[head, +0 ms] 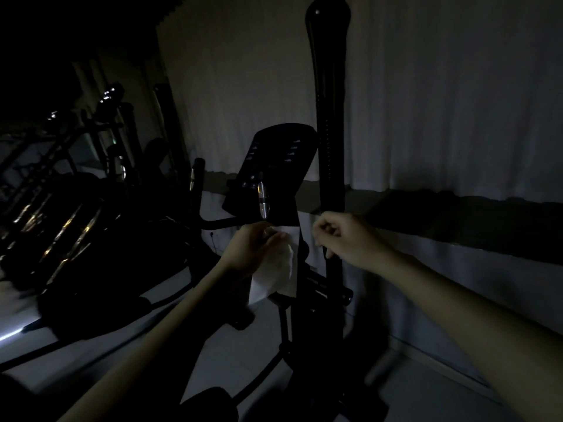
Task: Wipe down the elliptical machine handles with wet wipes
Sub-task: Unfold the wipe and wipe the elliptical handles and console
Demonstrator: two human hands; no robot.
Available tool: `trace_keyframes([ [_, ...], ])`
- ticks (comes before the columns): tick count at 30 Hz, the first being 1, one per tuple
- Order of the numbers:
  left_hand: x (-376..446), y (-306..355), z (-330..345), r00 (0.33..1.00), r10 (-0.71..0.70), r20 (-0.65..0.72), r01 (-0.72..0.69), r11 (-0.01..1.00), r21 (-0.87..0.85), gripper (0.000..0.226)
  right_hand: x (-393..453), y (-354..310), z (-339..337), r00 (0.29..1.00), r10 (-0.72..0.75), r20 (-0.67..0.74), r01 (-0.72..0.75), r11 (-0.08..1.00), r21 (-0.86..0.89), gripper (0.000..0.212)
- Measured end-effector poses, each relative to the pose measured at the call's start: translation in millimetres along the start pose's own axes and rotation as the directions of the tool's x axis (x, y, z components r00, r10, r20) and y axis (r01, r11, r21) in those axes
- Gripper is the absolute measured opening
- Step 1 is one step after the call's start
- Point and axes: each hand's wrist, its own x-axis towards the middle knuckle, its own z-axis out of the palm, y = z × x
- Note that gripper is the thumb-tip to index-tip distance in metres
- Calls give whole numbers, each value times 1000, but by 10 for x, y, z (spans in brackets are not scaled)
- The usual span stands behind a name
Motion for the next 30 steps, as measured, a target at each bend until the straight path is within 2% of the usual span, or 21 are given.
trace_keyframes([
  [3, -67, 50, -102, 998, -28, -56, 27, 999, -24, 19, 54, -69, 170, 998, -39, 55, 41, 999, -29, 37],
  [7, -133, 20, -212, 989, -126, -84, 119, 989, -82, 29, 94, -104, 376, 991, -56, 123, 69, 992, -105, 44],
  [9, -149, -36, -241, 981, -173, -91, 162, 980, -116, 31, 95, -123, 483, 990, -69, 122, 88, 984, -154, 39],
  [11, -165, -89, -277, 973, -209, -96, 195, 972, -134, 30, 133, -138, 606, 992, -87, 90, 102, 981, -166, 24],
  [14, -163, -133, -332, 956, -282, -85, 260, 943, -208, 27, 250, -113, 687, 996, -74, 51, 79, 989, -121, 11],
  [18, -145, -181, -511, 926, -373, -50, 340, 887, -312, 26, 439, -139, 752, 995, -86, 50, 86, 996, -1, 11],
  [21, -116, -225, -667, 921, -391, 2, 368, 865, -342, 26, 567, -240, 804, 991, -123, 48, 123, 992, 15, 11],
  [24, -68, -303, -808, 921, -386, 50, 378, 855, -355, 26, 716, -366, 856, 988, -142, 58, 143, 990, -7, 12],
  [27, -41, -380, -917, 921, -368, 126, 388, 850, -355, 26, 862, -464, 924, 981, -192, 5, 192, 978, -86, 11],
  [30, -2, -437, -1001, 914, -359, 191, 406, 829, -384, 26, 930, -565, 960, 982, -185, -29, 180, 976, -124, 10],
])
